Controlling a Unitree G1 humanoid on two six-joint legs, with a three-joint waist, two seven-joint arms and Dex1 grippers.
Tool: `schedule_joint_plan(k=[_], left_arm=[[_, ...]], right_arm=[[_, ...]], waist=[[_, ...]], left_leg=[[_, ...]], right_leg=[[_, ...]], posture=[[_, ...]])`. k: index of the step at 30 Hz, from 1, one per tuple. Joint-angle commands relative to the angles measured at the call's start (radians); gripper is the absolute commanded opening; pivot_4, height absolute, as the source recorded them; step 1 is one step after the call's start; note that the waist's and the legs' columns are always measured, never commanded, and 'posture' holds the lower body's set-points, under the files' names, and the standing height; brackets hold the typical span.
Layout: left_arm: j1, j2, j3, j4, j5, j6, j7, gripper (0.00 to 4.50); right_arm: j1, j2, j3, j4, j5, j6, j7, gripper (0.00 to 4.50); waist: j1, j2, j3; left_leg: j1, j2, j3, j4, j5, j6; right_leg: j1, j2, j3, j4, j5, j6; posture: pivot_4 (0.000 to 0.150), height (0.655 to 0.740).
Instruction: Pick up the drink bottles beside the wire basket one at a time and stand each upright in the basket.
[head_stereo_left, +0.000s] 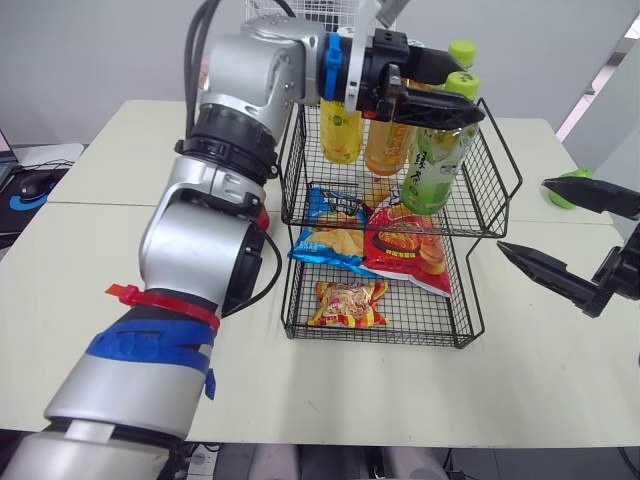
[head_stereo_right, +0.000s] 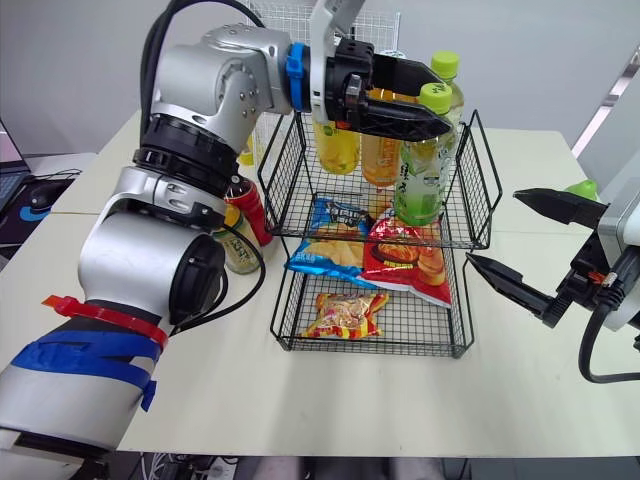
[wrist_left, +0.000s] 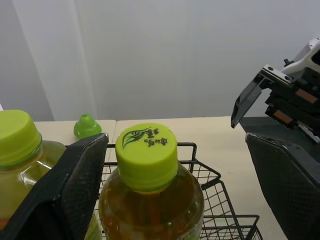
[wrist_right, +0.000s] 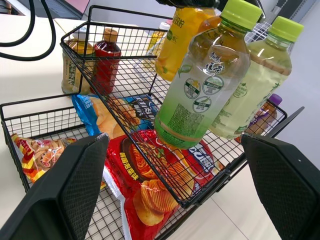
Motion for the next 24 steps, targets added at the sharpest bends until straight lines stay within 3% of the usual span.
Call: schedule_joint_plan(k=[1, 15, 24], left_arm=[[-0.039, 0.044, 0.030, -0.053, -0.008, 0.016, -0.023, 4.47], [0.104, 0.262, 0.100, -0.280, -0.073, 0.121, -0.095, 4.47], [0.339, 0.532, 0.242, -0.587, -0.191, 0.410, 0.035, 4.47]], right_arm=[[-0.022, -0.016, -0.015, 0.006, -0.012, -0.024, -0.007, 4.50], [-0.083, -0.011, 0.039, 0.028, -0.053, -0.082, 0.020, 4.50], [-0.269, -0.042, 0.271, 0.072, 0.004, -0.117, 0.104, 4.50]], waist=[[0.000, 0.000, 0.000], [-0.006, 0.002, -0.001], [-0.017, 0.003, -0.001]], left_leg=[[0.000, 0.000, 0.000, 0.000, 0.000, 0.000], [0.001, 0.001, 0.000, 0.000, 0.000, 0.000], [0.001, 0.003, -0.001, 0.001, 0.000, 0.000]], right_leg=[[0.000, 0.000, 0.000, 0.000, 0.000, 0.000], [0.000, 0.001, 0.000, 0.002, 0.000, 0.000], [0.000, 0.001, -0.001, 0.003, 0.000, 0.000]], posture=[[0.150, 0.7360], [0.150, 0.7360], [0.150, 0.7360]])
